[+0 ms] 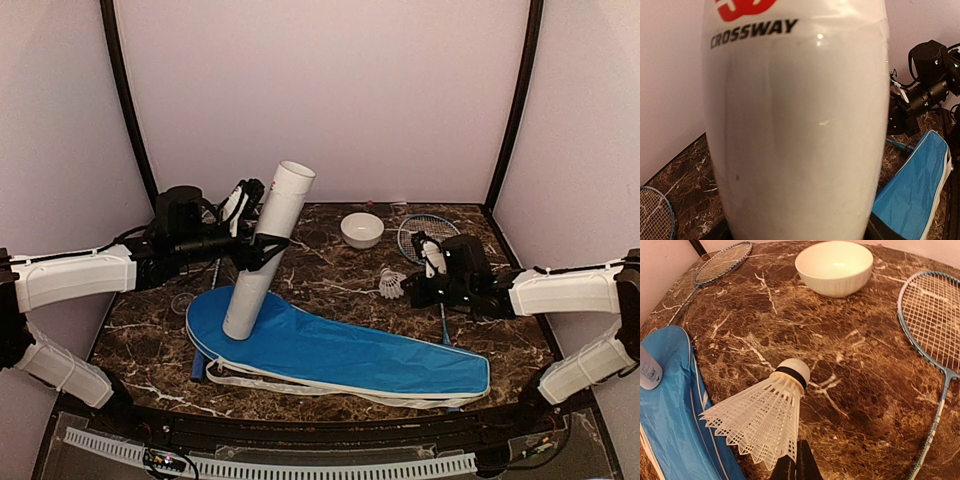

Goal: Pack up the badminton gear
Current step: Place the shuttlecock at the center of the board.

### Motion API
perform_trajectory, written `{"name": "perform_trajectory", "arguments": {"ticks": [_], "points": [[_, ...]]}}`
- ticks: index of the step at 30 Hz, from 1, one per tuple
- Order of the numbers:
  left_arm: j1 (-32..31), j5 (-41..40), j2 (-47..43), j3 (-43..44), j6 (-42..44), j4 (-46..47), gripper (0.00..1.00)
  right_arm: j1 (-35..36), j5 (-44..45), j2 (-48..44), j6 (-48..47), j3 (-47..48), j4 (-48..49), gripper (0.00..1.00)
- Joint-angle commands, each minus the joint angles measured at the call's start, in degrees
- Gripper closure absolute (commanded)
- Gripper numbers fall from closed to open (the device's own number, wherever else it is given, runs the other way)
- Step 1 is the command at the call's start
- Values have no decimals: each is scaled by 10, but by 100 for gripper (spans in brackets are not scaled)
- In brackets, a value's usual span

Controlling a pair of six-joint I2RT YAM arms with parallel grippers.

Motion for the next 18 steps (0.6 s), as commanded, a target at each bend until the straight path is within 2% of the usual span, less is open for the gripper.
{"name": "perform_trajectory", "arguments": {"ticks": [1,15,16,18], "points": [[3,4,-20,-4,6,15,32,-29,-65,0,-2,-13,-3,100],[3,5,-19,-4,7,14,32,-63,-74,35,30,-62,19,100],[3,5,-19,-4,7,13,32,-64,-72,33,32,-65,22,99],[2,5,-19,-4,8,13,32,-64,-68,26,36,-70,22,89]]}}
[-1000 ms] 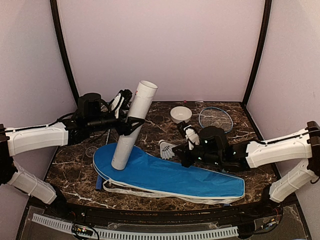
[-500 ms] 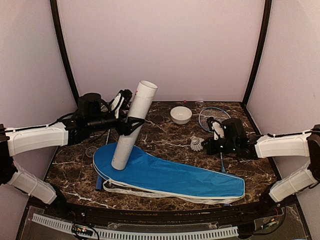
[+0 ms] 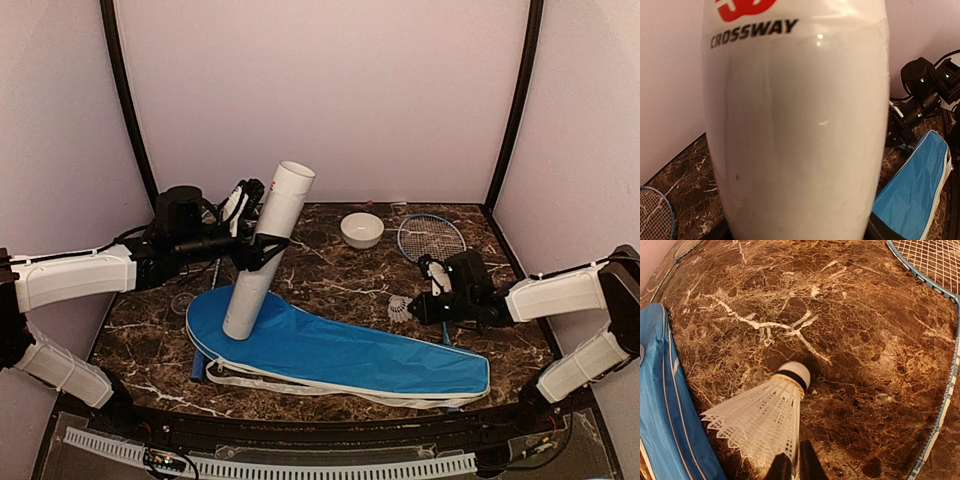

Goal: Pack up the badminton gear
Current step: Place the shuttlecock at the center of the board, then pick up the shuttlecock from the center of the board.

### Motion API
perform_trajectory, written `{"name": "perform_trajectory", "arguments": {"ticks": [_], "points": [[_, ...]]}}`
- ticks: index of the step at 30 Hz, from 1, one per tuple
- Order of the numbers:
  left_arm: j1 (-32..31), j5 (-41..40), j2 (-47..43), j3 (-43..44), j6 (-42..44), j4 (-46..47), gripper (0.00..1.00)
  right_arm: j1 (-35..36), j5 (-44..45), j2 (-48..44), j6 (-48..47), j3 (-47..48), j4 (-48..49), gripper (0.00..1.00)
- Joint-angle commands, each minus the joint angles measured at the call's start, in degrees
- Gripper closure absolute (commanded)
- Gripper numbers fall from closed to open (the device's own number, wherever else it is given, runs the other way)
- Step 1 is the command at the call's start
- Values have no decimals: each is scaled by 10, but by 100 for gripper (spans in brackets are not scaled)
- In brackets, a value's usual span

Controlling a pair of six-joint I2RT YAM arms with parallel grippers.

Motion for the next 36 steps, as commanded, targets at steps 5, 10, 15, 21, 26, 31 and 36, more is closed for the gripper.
{"name": "perform_trajectory", "arguments": {"ticks": [5,10,15,21,26,31,36], "points": [[3,3,-22,-4,9,13,32,-5,4,-38,26,-24,16,70],[3,2,-24,-4,9,12,32,-5,12,-81,40,-40,-7,52],[3,1,-24,-4,9,12,32,-5,22,-138,49,-44,-52,40],[2,0,-23,-5,9,12,32,-5,30,-211,49,-21,-112,23],[2,-1,-21,-4,8,11,32,-4,84,-170,30,75,-231,25],[3,-2,-19,-4,8,10,32,27,128,-86,-13,183,-325,30],[2,-2,-17,-2,8,10,32,53,138,8,-51,278,-383,35]]}}
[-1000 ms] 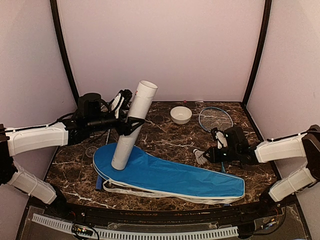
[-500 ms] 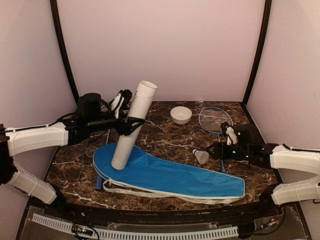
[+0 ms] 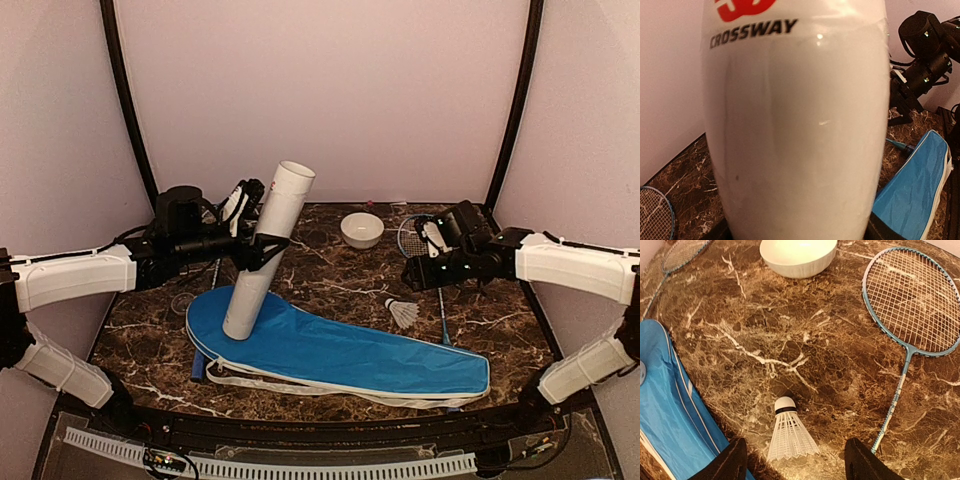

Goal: Pack up the badminton gear
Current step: Pick up the shuttlecock from the center of the board.

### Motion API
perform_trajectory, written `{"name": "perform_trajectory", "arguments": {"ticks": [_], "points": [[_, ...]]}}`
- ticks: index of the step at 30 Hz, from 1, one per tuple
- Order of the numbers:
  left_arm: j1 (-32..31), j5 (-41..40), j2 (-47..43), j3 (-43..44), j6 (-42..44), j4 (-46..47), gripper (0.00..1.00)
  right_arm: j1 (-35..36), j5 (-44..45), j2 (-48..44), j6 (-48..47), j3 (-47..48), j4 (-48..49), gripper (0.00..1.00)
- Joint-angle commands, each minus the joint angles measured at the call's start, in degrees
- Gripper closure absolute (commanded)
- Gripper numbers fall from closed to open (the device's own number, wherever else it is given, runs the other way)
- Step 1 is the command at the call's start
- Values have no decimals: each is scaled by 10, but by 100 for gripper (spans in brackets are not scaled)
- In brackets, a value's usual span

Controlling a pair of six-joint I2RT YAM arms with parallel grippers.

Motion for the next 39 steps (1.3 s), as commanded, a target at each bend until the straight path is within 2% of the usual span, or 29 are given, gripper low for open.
{"name": "perform_trajectory", "arguments": {"ticks": [1,8,22,27,32,39], "points": [[2,0,-17,-2,8,10,32,22,28,67,-49,66,-75,36],[2,-1,-18,-2,8,10,32,37,25,158,-93,115,-88,38],[1,3,-21,-3,8,10,32,41,10,297,-164,185,-102,49],[1,5,-22,-2,8,10,32,41,7,317,-163,194,-117,57],[0,5,-23,-1,9,10,32,41,5,330,-165,203,-132,58],[-2,4,-27,-2,10,10,32,39,-13,298,-143,199,-105,73]]}}
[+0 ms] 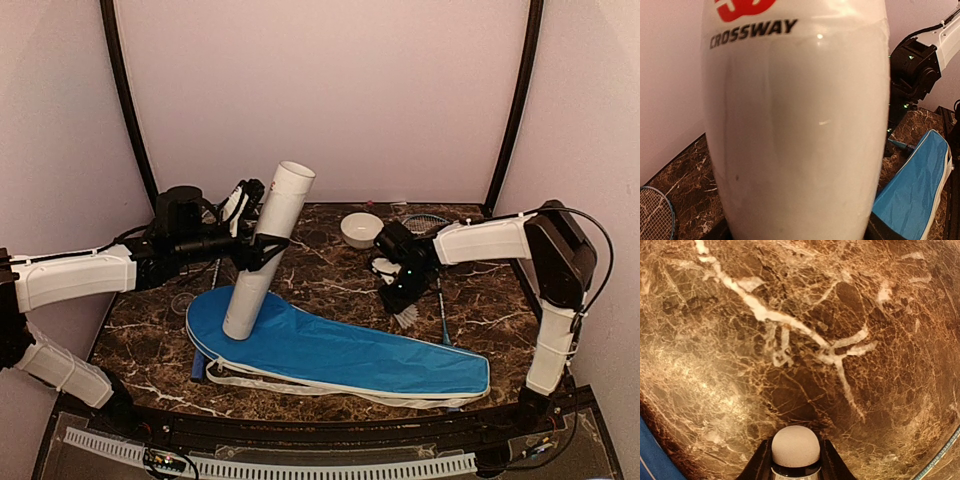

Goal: Pack up the badminton gear
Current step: Pick up the shuttlecock from the center of the board, then place the shuttlecock in the shuttle tube.

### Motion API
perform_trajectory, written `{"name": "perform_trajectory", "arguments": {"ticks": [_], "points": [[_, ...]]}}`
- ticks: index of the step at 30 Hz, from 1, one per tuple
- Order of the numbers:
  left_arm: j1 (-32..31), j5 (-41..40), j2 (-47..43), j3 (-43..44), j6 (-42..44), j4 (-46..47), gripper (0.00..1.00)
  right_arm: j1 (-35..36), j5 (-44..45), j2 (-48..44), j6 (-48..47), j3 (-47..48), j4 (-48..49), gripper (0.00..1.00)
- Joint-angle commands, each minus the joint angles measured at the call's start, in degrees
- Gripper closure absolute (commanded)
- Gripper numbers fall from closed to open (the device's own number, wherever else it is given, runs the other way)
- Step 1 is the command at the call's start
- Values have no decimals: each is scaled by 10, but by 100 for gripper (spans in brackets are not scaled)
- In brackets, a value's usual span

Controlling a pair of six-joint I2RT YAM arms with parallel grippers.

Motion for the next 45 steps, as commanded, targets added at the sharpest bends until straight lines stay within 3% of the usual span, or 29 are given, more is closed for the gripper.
{"name": "perform_trajectory", "arguments": {"ticks": [1,10,17,22,33,39,45], "points": [[-3,5,-27,-2,8,10,32,1,-20,-38,20,8,23,74],[-13,8,-38,-5,11,11,32,-11,-60,-185,81,-54,109,79],[-55,11,-45,-8,11,14,32,-10,-152,-354,179,-100,258,81],[-88,17,-39,-11,12,17,32,7,-157,-418,230,-95,353,82],[-108,27,-37,-13,11,19,32,120,-78,-405,254,-97,641,81],[-108,28,-38,-13,13,18,32,158,-62,-355,242,-67,693,82],[-108,26,-43,-13,15,19,32,189,-32,-312,207,-24,670,82]]}}
